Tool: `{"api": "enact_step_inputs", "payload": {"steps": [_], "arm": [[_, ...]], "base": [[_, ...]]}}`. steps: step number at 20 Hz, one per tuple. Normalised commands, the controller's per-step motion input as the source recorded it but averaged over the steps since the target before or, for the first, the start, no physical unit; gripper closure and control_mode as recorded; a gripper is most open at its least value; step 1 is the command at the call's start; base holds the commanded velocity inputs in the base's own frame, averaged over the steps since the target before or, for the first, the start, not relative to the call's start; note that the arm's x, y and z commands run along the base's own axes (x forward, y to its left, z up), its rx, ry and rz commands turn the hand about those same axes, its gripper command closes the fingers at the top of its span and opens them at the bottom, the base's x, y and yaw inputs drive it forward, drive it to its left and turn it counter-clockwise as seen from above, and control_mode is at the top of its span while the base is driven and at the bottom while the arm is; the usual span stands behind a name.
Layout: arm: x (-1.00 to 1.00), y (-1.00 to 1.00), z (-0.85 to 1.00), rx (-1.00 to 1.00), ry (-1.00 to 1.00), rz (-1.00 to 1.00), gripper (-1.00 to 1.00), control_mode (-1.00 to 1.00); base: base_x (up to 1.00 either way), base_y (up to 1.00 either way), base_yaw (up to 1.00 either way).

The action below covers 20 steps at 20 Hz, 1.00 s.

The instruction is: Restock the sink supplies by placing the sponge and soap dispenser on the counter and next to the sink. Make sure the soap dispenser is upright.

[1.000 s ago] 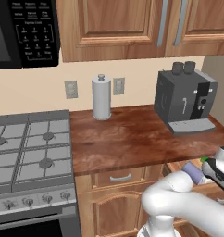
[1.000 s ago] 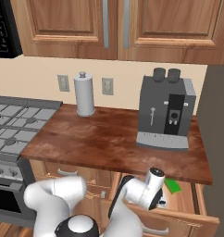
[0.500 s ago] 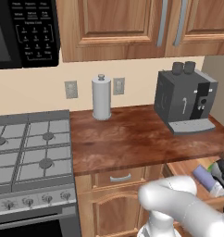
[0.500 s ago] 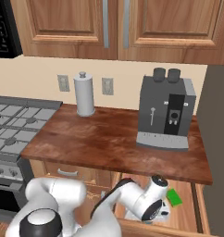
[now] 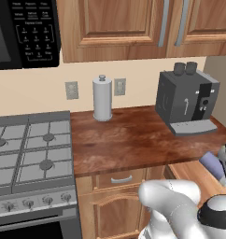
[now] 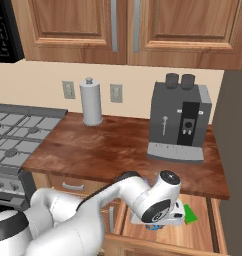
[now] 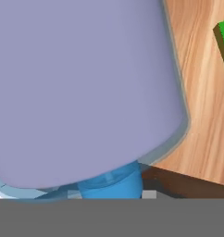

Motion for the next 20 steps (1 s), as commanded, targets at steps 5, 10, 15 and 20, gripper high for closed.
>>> {"api": "enact_step_inputs", "payload": {"steps": [5, 10, 15, 20], "arm": [[-0.45, 0.0, 1.0, 0.0, -0.01, 0.0, 1.0, -1.0], [-0.19, 0.09, 0.98, 0.0, 0.0, 0.0, 1.0, -1.0], [0.0, 0.3, 0.78, 0.0, 0.0, 0.0, 1.0, -1.0], [0.16, 0.29, 0.35, 0.0, 0.0, 0.0, 1.0, -1.0]], "base": [[0.0, 0.0, 0.0], [0.0, 0.0, 0.0], [0.0, 0.0, 0.0], [0.0, 0.0, 0.0]]}}
